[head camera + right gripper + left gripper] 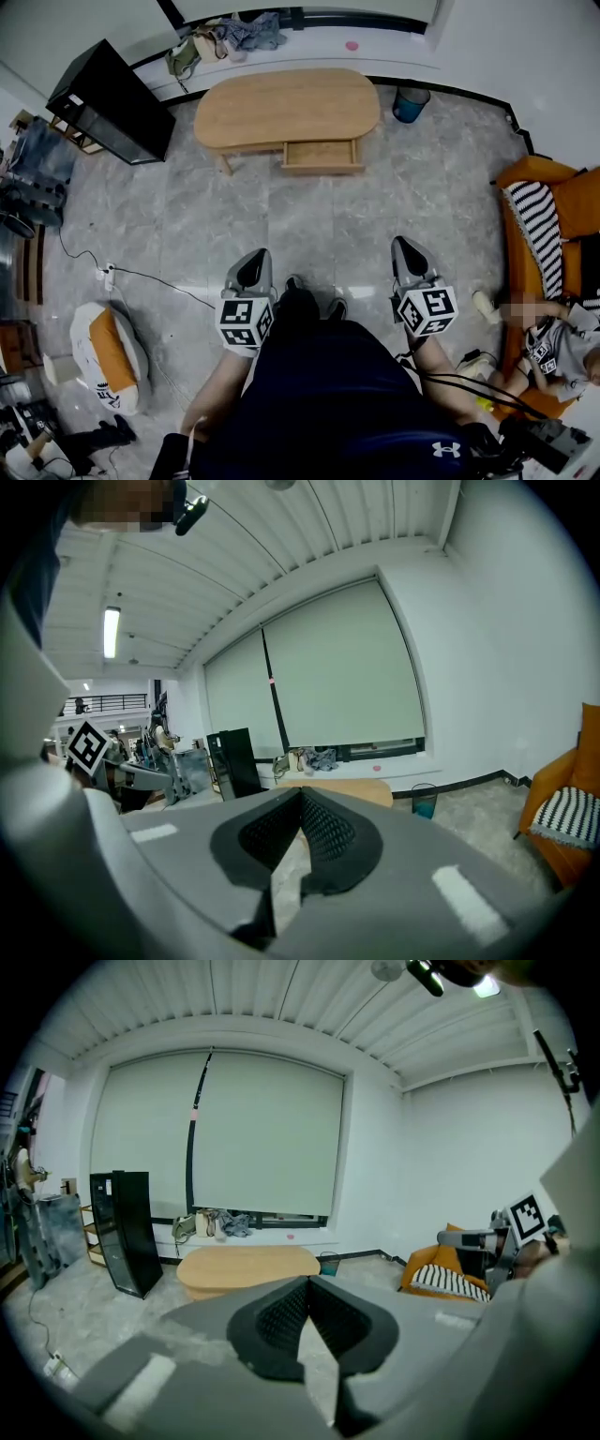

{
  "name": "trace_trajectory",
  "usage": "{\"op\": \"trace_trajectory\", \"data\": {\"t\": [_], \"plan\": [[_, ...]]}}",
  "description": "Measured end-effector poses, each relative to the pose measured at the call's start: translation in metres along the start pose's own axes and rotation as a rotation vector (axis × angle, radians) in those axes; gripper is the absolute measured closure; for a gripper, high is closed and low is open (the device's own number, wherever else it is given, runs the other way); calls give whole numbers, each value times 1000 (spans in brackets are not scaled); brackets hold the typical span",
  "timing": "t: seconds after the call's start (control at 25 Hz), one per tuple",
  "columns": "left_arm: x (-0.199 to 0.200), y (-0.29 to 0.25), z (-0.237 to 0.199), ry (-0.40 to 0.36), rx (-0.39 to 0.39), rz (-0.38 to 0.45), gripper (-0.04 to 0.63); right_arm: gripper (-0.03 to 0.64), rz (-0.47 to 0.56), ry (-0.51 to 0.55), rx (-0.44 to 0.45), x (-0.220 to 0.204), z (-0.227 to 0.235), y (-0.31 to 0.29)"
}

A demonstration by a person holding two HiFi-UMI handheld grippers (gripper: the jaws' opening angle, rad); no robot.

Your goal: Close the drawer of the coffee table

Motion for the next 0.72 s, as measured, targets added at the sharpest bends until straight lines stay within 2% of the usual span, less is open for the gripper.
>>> {"op": "trace_trajectory", "data": {"t": [0.24,0.44,0.72], "plan": [[12,-36,-24,16,-8,-17,594,615,-36,-21,-41,0,16,-31],[28,-83,-53,16,-56,-21,594,615,-58,-32,-83,3,19,-72],[79,-153,-106,-13,-123,-1,594,615,-48,-31,-128,36,18,-149]]}}
Point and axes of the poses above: the fingertips, and each gripper's own axes: y backward along the fingers, z to its right, x out of its top, the point moved 6 cm from there along y, backward along the fingers, and after that the axes turned 8 degrees about -x, right-handed, at the moved point
